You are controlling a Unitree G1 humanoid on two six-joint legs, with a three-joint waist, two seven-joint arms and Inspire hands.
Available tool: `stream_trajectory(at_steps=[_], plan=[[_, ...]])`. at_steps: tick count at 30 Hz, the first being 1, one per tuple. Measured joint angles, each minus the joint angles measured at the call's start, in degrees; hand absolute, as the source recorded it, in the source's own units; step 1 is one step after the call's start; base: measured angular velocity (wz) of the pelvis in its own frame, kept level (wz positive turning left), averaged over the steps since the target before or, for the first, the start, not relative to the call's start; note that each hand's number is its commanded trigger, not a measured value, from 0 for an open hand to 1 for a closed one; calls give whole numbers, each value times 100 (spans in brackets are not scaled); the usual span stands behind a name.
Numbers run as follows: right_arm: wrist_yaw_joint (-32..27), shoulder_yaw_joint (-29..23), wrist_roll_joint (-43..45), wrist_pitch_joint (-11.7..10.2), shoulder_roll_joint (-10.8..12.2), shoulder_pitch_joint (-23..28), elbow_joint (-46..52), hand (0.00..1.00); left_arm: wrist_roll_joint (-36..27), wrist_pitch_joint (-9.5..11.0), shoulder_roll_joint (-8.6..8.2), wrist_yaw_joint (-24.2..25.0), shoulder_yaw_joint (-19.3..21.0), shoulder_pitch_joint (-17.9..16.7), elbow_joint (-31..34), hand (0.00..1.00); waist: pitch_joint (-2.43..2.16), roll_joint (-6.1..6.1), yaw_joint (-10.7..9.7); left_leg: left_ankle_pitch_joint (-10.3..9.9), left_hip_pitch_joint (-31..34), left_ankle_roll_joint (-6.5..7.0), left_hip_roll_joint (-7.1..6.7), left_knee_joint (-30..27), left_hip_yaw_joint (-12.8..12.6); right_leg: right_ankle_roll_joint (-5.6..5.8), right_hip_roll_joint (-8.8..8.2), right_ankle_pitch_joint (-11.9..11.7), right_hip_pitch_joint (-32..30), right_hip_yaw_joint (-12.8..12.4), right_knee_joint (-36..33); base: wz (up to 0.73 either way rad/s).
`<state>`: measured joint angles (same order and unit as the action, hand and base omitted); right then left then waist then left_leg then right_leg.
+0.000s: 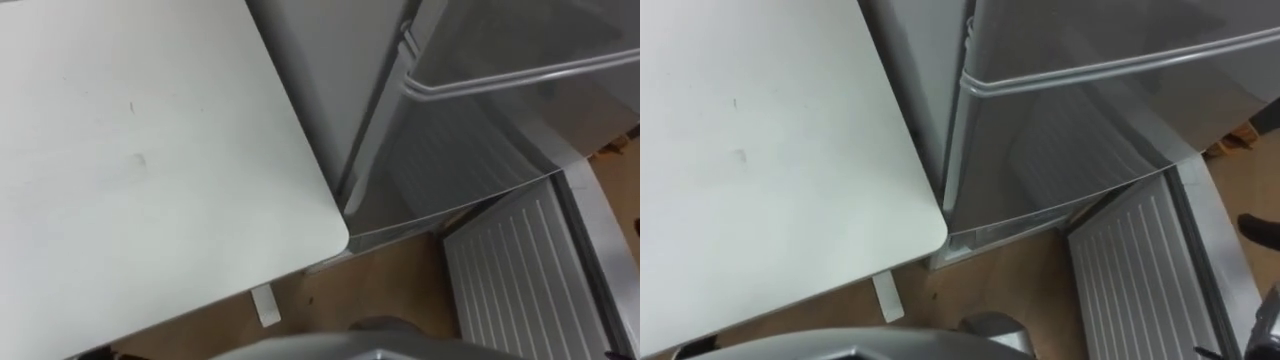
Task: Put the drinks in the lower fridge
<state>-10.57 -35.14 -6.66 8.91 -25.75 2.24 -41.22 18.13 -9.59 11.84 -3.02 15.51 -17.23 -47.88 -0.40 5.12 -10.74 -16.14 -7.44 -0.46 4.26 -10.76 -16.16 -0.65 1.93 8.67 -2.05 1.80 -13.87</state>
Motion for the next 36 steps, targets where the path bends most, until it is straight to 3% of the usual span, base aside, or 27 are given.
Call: stream_trajectory(at_steps=[8, 12, 19, 22, 26, 32, 36], plan=[[651, 59, -1226, 214, -419, -569, -1385, 0, 2, -156, 55, 112, 6, -59, -182, 0, 30, 85, 55, 23, -3, -40, 7, -9, 89, -45, 9, 49, -14, 33, 27, 7], [934, 72, -1792, 251, -436, -561, -1689, 0, 1, -198, 111, 259, 22, -2, -331, 0, 29, 87, 94, 36, 3, -62, 9, -4, 199, -63, 9, 62, 14, 139, 62, 9], [1303, 204, -1875, 255, -434, -551, -2206, 0, -3, -190, 209, 379, 16, 144, -364, 0, 22, 95, 194, 40, 2, -69, 16, -4, 288, -69, 9, 59, 97, 191, 147, 5], [1409, 235, -1877, 173, -441, -549, -2415, 0, -5, -163, 243, 383, 15, 201, -450, 0, -8, 73, 191, 40, 3, -69, 12, -3, 306, -67, 13, 56, 116, 218, 217, 2], [1488, 233, -1881, 66, -444, -540, -2673, 0, -4, -166, 287, 398, 2, 212, -505, 0, -3, 77, 169, 40, 33, -69, 15, -2, 306, -66, 21, 44, 107, 211, 225, 0], [1583, 233, -1957, -101, -540, -427, -2807, 0, -3, -161, 309, 397, -21, 229, -524, 0, -51, -27, 156, 40, 76, -69, 16, -6, 307, -63, 19, 3, 81, 230, 222, -2], [1580, 235, -1981, -148, -600, -432, -2904, 0, -12, -155, 362, 398, -78, 286, -578, 0, -48, -72, 153, 40, 74, -69, 22, -7, 306, -75, 18, -8, 100, 243, 219, 0]])
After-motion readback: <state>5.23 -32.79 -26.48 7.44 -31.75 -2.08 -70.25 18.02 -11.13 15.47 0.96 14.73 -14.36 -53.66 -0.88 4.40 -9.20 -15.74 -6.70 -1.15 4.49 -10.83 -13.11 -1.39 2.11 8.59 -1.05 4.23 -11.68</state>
